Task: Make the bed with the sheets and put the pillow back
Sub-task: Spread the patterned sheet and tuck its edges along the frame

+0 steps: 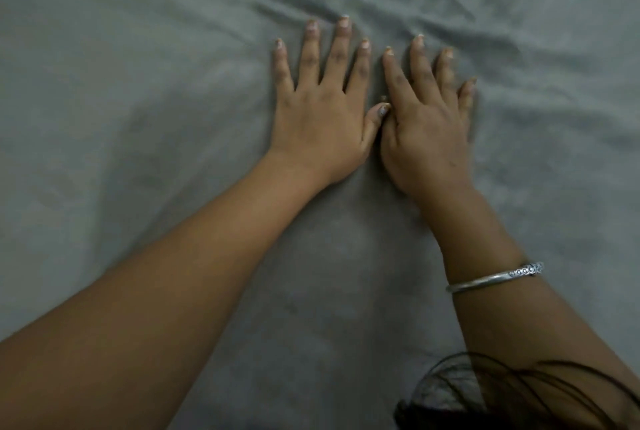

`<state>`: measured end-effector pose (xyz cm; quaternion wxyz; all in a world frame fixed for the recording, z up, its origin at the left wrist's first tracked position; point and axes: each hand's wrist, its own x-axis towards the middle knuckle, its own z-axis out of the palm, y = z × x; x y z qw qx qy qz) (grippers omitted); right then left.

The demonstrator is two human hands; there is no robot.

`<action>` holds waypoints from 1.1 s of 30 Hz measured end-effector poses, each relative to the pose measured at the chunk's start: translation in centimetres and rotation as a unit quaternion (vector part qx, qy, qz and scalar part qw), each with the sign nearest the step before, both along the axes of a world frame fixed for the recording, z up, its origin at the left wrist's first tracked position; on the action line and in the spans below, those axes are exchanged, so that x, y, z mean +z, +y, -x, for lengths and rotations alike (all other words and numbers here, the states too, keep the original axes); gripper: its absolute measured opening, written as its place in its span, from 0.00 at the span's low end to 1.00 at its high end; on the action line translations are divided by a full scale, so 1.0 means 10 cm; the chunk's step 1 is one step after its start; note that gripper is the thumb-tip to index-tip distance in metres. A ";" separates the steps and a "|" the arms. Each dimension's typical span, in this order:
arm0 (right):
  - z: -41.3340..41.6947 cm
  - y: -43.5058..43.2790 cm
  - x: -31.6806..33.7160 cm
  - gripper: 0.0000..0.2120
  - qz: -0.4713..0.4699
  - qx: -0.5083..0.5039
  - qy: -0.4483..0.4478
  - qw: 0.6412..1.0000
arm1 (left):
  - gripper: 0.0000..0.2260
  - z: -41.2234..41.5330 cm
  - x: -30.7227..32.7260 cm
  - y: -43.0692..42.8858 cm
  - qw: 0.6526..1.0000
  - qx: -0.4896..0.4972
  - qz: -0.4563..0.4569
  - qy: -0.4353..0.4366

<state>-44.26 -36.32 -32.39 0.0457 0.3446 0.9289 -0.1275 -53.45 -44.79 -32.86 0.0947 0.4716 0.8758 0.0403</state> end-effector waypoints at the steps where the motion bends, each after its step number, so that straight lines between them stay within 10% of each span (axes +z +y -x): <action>1: -0.08 0.07 -0.01 0.30 -0.003 -0.013 -0.002 1.000 | 0.32 -0.07 -0.01 0.09 1.000 -0.018 0.002 -0.002; 18: -0.41 0.58 -0.11 0.32 -0.075 -0.232 -0.058 0.968 | 0.28 0.04 -0.16 1.09 0.943 -0.317 -0.092 0.052; 33: 0.91 1.24 -0.11 0.27 -0.066 0.026 -0.018 0.997 | 0.38 1.65 -0.16 1.34 0.959 -0.262 -0.027 0.100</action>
